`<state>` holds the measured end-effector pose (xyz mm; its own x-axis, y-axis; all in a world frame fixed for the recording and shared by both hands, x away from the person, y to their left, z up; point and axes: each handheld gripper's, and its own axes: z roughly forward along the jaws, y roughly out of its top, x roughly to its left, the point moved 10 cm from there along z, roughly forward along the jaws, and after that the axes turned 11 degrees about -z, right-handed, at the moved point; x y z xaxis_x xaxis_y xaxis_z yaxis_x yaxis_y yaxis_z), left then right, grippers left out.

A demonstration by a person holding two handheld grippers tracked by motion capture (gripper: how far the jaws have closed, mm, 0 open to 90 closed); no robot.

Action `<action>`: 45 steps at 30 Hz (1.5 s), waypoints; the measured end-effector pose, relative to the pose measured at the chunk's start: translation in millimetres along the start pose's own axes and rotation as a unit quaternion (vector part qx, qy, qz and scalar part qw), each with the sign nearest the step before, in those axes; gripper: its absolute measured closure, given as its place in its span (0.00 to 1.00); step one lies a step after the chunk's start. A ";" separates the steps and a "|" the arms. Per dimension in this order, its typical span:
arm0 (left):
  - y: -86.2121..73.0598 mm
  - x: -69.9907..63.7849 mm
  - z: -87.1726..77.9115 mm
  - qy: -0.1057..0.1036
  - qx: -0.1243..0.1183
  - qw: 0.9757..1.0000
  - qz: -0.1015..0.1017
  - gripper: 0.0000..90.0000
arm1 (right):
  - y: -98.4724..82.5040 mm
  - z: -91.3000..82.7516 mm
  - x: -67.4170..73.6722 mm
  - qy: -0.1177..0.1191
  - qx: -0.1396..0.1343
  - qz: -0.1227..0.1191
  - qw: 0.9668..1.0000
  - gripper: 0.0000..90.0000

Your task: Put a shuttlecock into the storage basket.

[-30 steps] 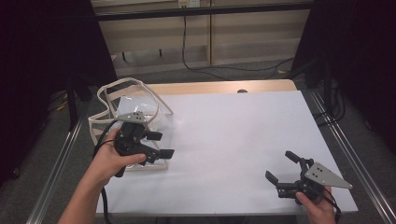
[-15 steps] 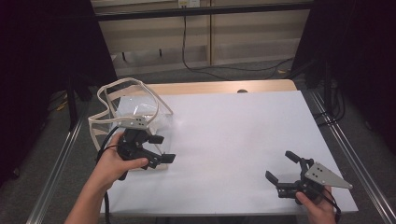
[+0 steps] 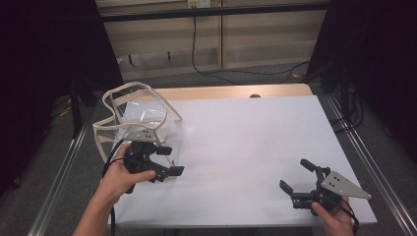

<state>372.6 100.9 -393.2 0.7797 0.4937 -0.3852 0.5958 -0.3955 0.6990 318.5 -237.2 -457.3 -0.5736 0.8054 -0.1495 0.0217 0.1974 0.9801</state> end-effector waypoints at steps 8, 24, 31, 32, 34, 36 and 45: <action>-6.8 1.2 0.2 -0.012 -0.007 1.000 0.004 0.13 | -0.1 0.1 0.1 0.000 0.001 -0.001 1.000 0.01; -23.0 4.9 2.6 -0.015 -0.004 1.000 0.017 0.10 | -0.4 0.4 0.8 0.001 0.003 -0.003 1.000 0.01; -28.1 7.5 3.8 -0.018 -0.007 1.000 0.015 0.10 | -0.2 0.3 0.5 0.000 0.002 -0.004 1.000 0.01; -28.8 8.1 3.8 -0.018 -0.008 1.000 0.015 0.10 | -0.3 0.2 0.5 0.000 0.002 -0.004 1.000 0.01; -30.6 9.3 3.8 -0.017 -0.007 1.000 0.016 0.10 | -0.4 0.1 0.3 0.000 0.002 -0.004 1.000 0.01; -31.7 9.8 3.3 -0.018 -0.009 1.000 0.014 0.10 | -0.2 0.2 0.5 0.000 0.002 -0.004 1.000 0.01; -40.2 15.8 2.3 -0.015 -0.011 1.000 0.012 0.10 | -0.5 0.2 0.4 0.000 0.003 -0.004 1.000 0.01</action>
<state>361.5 122.9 -428.8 0.7990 0.4604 -0.3868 0.5733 -0.3893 0.7209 318.4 -236.8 -457.9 -0.5744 0.8032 -0.1581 0.0211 0.2076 0.9780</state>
